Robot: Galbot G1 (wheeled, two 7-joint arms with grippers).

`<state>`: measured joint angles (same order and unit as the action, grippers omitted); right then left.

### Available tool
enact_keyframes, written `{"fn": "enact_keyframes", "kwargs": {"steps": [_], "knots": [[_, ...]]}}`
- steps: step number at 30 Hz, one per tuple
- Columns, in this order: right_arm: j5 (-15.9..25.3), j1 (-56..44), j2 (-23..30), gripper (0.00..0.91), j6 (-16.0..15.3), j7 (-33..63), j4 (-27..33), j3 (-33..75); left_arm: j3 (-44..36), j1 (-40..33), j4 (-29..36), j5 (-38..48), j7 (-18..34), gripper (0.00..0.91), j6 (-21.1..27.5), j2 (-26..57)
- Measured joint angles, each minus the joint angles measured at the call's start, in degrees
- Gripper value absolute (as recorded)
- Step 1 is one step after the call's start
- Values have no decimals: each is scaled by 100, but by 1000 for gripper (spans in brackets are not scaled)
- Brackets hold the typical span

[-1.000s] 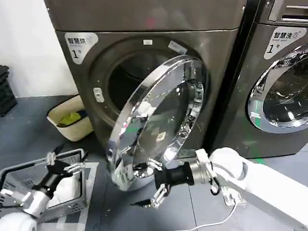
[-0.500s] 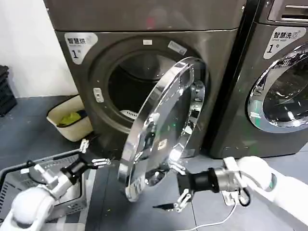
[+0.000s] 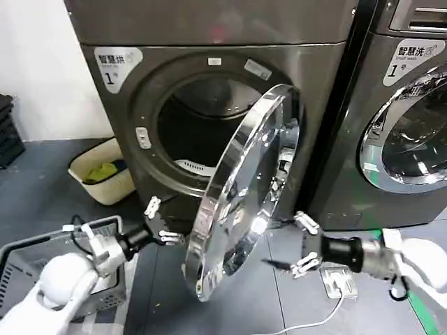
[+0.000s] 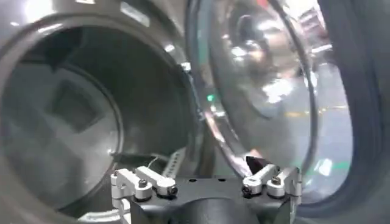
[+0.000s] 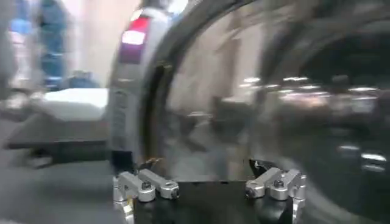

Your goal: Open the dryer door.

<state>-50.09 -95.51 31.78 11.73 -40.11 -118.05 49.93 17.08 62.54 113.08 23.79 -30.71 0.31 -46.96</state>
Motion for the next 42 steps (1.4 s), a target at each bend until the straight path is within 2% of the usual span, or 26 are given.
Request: {"fn": "enact_keyframes", "kwargs": {"steps": [10, 16, 22, 33, 42], "knots": [[389, -1494, 1344, 907, 320, 623, -273, 1685, -679, -479, 22, 25, -38, 907, -9, -2], [535, -1815, 2176, 907, 362, 1124, -405, 2329, -1122, -795, -97, -4, -50, 907, -31, -116], [911, -1961, 2980, 907, 330, 1650, -390, 2846, -1676, -1254, -281, -26, -49, 907, -36, -340], [1753, -1818, 4291, 907, 66, 2885, -138, 3705, -2550, -2094, -707, -94, 12, 907, -37, -814], [2164, -1449, 5005, 907, -474, 3811, 260, 4512, -3187, -2636, -1127, -223, 108, 907, -62, -1251]]}}
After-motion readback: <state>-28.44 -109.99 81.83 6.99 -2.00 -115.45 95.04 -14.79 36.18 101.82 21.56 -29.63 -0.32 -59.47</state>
